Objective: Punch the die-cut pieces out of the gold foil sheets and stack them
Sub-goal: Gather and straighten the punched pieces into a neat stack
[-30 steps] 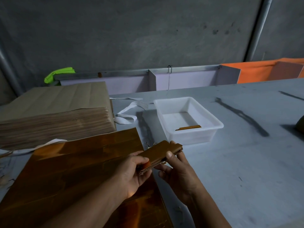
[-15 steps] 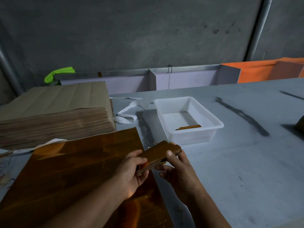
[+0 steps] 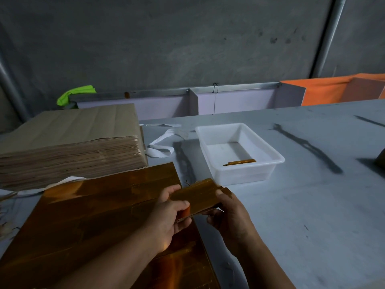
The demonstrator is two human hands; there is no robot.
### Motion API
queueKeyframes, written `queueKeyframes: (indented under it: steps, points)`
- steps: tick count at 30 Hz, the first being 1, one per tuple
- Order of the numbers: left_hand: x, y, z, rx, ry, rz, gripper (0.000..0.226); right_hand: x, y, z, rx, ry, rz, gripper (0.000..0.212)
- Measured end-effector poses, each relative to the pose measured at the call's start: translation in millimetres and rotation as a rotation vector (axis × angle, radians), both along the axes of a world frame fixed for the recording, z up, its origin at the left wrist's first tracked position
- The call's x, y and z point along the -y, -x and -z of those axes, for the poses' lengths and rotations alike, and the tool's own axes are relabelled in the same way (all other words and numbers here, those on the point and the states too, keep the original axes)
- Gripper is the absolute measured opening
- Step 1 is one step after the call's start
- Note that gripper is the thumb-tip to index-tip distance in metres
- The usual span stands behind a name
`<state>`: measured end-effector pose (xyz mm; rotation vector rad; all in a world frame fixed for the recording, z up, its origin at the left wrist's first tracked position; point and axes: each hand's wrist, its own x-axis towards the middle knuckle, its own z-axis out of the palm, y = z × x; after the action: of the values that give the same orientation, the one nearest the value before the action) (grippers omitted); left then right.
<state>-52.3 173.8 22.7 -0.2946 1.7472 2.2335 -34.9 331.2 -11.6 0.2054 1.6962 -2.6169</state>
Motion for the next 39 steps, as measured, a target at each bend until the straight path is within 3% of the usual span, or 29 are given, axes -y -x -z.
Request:
queueKeyframes:
  steps: [6,14,24,33,39]
  points:
    - [2,2,6,0.008,0.040,0.012,0.057,-4,6,7,0.024,-0.020,0.086,0.006]
    - [4,11,8,0.039,0.051,0.037,0.020,-8,8,9,0.021,0.043,0.143,0.011]
    - [-2,23,7,-0.087,0.091,0.043,0.037,-12,18,8,0.058,0.095,0.137,0.005]
    - [-16,49,5,-0.132,0.133,-0.023,0.037,-21,34,3,0.025,0.084,0.109,0.005]
    - [-26,73,-3,-0.128,0.087,-0.082,0.036,-27,42,-5,0.030,0.032,0.032,0.031]
